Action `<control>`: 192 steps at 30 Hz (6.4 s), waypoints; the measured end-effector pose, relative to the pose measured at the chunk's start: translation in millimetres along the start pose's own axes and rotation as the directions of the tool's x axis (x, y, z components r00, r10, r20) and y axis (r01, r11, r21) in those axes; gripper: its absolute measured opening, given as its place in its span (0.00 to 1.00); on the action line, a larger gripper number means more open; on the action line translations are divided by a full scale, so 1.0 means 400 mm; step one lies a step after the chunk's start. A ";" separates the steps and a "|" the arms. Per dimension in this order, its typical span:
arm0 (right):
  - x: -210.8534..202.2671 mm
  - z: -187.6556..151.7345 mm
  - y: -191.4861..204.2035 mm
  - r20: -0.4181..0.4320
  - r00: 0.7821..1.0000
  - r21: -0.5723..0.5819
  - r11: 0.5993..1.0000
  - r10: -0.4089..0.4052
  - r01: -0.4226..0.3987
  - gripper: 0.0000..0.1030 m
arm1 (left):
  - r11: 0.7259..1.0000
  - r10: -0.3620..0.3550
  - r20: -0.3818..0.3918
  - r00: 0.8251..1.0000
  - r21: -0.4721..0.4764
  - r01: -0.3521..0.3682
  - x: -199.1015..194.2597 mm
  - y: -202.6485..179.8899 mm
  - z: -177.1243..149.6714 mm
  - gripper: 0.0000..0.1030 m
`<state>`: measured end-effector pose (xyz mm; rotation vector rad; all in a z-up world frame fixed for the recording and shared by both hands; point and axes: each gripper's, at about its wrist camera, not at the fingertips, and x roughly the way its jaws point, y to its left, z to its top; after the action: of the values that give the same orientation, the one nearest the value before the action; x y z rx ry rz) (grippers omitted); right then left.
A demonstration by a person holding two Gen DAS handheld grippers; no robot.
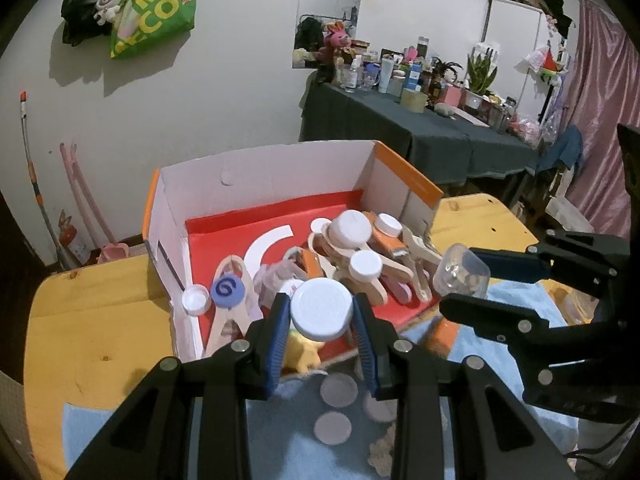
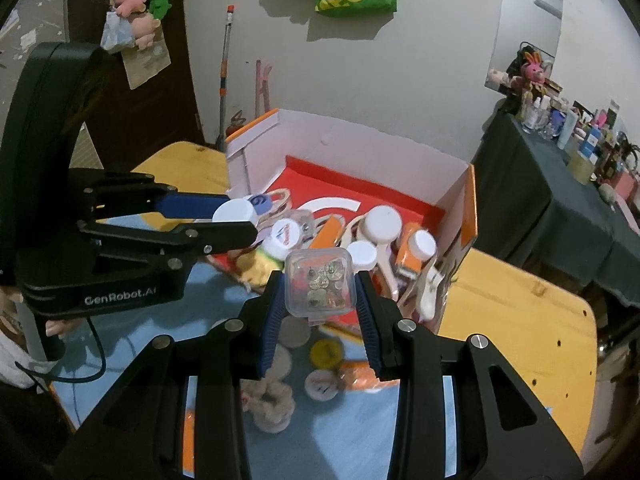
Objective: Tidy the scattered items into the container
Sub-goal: 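Lift the white cap and clear tub and carry both over the box, then lower the clear tub into the box and open right tool while left tool lowers its cap, then open left tool over the box and withdraw both tools toward the towel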
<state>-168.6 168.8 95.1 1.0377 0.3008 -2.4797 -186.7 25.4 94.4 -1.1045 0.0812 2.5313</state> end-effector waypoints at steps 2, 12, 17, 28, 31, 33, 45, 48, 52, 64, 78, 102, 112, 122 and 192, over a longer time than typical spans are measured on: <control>0.016 0.011 -0.011 -0.006 1.000 0.004 1.000 -0.003 0.003 0.32 | 1.000 0.000 -0.001 1.000 -0.011 0.000 0.015 0.005 0.013 0.33; 0.114 0.042 -0.065 -0.058 0.998 0.037 0.999 -0.022 0.024 0.32 | 1.000 0.001 -0.035 0.999 -0.027 -0.002 0.103 0.017 0.074 0.33; 0.153 0.041 -0.082 -0.086 0.996 0.049 0.998 -0.035 0.039 0.32 | 0.999 0.000 -0.061 0.998 -0.035 -0.002 0.150 0.016 0.092 0.33; 0.190 0.037 -0.115 -0.111 0.992 0.079 0.994 -0.060 0.069 0.32 | 0.999 -0.008 -0.095 0.995 -0.046 0.003 0.215 -0.003 0.105 0.33; 0.197 0.036 -0.120 -0.118 0.990 0.081 0.993 -0.072 0.081 0.32 | 0.999 -0.007 -0.106 0.994 -0.046 0.002 0.229 -0.006 0.105 0.33; 0.203 0.034 -0.125 -0.124 0.989 0.083 0.993 -0.076 0.086 0.32 | 0.999 -0.007 -0.115 0.993 -0.047 0.002 0.239 -0.008 0.104 0.33; 0.223 0.025 -0.137 -0.149 0.985 0.087 0.991 -0.089 0.103 0.32 | 0.999 -0.002 -0.143 0.990 -0.051 -0.005 0.265 -0.007 0.099 0.33; 0.226 0.023 -0.136 -0.151 0.985 0.086 0.991 -0.086 0.100 0.32 | 0.999 -0.003 -0.144 0.990 -0.052 -0.005 0.265 -0.007 0.098 0.33; 0.228 0.022 -0.136 -0.151 0.985 0.087 0.991 -0.086 0.100 0.32 | 0.998 -0.003 -0.140 0.990 -0.058 -0.005 0.261 -0.001 0.099 0.33; 0.231 0.020 -0.141 -0.158 0.982 0.081 0.989 -0.106 0.120 0.32 | 0.994 0.041 -0.150 0.988 -0.094 -0.055 0.257 0.062 0.095 0.33; 0.237 0.021 -0.146 -0.165 0.979 0.081 0.988 -0.116 0.131 0.32 | 0.994 0.055 -0.179 0.982 -0.083 -0.071 0.261 0.067 0.083 0.33; 0.237 0.020 -0.141 -0.170 0.978 0.082 0.987 -0.124 0.140 0.33 | 0.994 0.053 -0.183 0.982 -0.082 -0.069 0.255 0.073 0.077 0.33; 0.238 0.020 -0.144 -0.177 0.977 0.095 0.986 -0.119 0.137 0.33 | 0.994 0.053 -0.183 0.982 -0.084 -0.069 0.253 0.073 0.077 0.33; 0.238 0.020 -0.144 -0.182 0.976 0.100 0.986 -0.117 0.137 0.33 | 0.994 0.051 -0.182 0.982 -0.085 -0.067 0.252 0.073 0.078 0.33; 0.083 0.006 -0.070 -0.090 0.988 0.107 0.985 -0.127 0.136 0.63 | 0.997 0.057 -0.046 0.997 -0.044 -0.059 0.042 0.004 0.050 0.61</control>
<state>-204.1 182.5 73.7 1.2055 0.2653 -2.6010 -211.6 33.1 95.8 -1.1927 0.0692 2.5713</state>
